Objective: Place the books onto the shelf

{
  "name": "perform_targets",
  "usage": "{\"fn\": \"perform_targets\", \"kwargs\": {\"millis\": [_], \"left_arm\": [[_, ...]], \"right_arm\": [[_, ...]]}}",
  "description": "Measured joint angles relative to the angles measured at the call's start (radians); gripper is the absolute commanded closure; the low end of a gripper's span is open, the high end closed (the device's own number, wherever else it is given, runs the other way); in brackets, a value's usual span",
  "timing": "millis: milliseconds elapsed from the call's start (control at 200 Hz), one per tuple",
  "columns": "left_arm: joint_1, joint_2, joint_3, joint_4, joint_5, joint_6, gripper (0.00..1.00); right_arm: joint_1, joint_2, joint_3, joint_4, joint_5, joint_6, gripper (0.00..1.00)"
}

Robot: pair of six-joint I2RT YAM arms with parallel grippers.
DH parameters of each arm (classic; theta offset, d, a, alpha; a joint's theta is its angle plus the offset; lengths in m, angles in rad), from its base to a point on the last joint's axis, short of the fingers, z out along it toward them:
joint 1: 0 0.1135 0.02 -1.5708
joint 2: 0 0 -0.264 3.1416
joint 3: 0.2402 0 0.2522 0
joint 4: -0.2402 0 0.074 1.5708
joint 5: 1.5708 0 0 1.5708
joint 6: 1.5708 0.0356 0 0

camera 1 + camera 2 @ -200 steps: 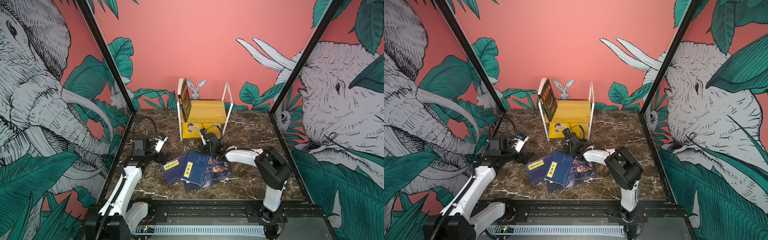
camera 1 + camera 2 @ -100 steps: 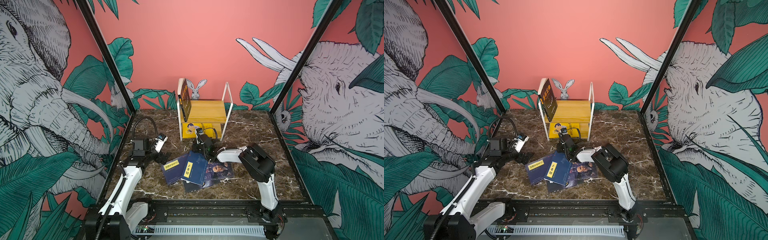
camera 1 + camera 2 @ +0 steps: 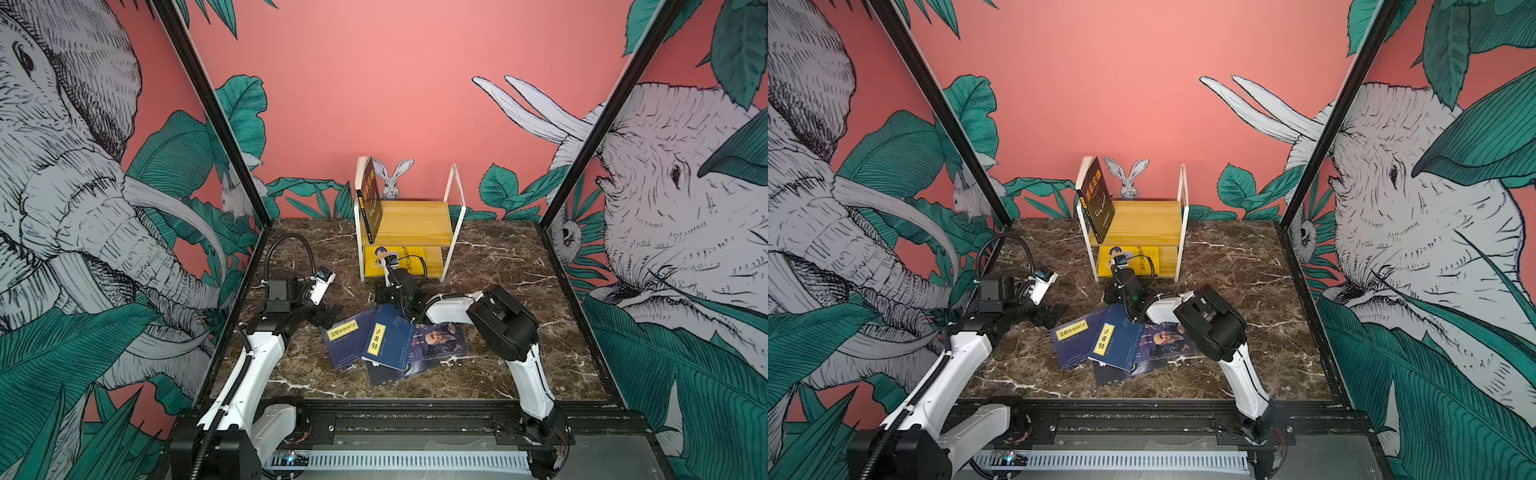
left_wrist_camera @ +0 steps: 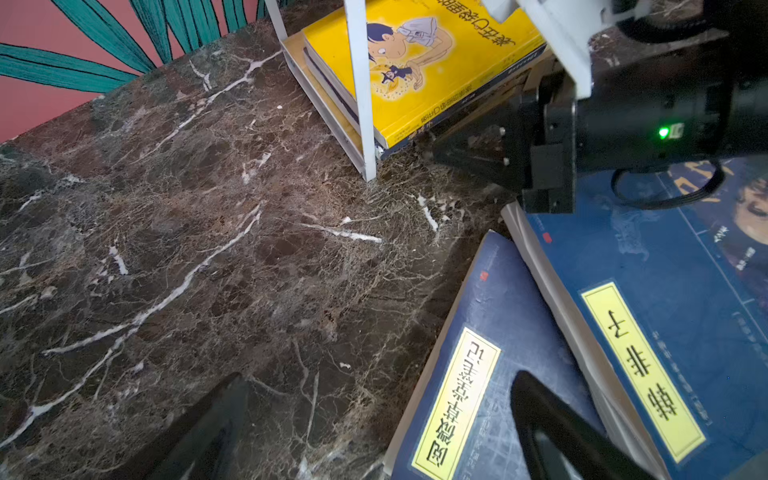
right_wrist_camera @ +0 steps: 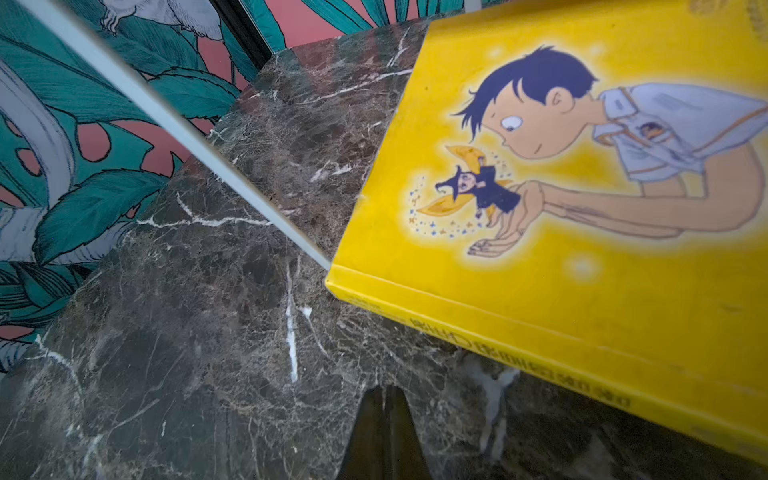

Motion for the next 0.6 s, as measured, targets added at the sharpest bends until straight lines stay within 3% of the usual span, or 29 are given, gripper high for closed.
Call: {"fn": "perform_targets", "kwargs": {"millis": [600], "left_arm": [[0.000, 0.005, -0.001, 0.001, 0.000, 0.000, 0.00]], "right_arm": [[0.001, 0.082, 0.153, -0.009, -0.002, 0.015, 1.00]]}}
